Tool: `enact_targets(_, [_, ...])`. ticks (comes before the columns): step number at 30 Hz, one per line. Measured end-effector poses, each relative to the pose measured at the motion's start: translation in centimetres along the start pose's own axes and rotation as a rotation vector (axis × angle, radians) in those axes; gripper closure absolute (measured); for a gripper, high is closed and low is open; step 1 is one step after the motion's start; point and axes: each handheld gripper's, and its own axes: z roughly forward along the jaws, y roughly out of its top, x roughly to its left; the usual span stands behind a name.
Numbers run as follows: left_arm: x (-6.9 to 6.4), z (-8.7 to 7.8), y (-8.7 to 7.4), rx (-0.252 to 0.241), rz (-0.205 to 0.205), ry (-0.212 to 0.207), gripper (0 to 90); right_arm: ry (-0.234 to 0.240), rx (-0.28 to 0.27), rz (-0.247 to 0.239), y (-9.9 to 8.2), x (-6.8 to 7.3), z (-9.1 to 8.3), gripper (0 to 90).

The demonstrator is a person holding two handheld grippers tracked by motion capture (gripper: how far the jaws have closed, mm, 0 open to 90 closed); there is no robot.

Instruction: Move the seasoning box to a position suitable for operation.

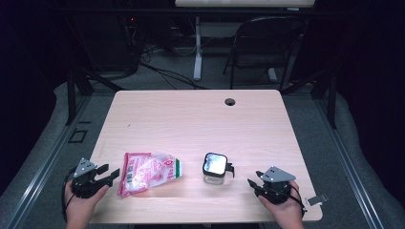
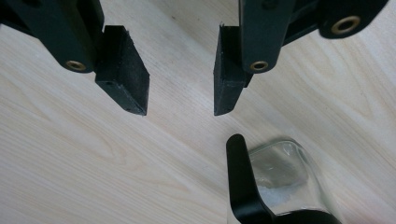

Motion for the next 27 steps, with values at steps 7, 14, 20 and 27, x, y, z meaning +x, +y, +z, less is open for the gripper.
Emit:
enact_targets(7, [-0.3,-0.1,-0.1,-0.012,-0.007,-0.015,44.8,0.004,0.001,0.007,0.3,0.2,-0.2,56.2])
enact_targets(14, [-1.4,-0.7,0.0,-0.029,0.051,-0.014,50.5,0.045,-0.006,0.023,1.0,0.6,0.3,58.7])
enact_targets(20, [-1.8,-1.1,-0.1,-0.036,0.04,-0.036,55.6,0.076,-0.023,0.008,1.7,1.6,0.8,58.4])
enact_targets(27, [-2.1,-1.5,-0.5,-0.04,0.068,-0.039,55.9,0.109,-0.009,-0.002,2.6,1.8,2.4,57.8])
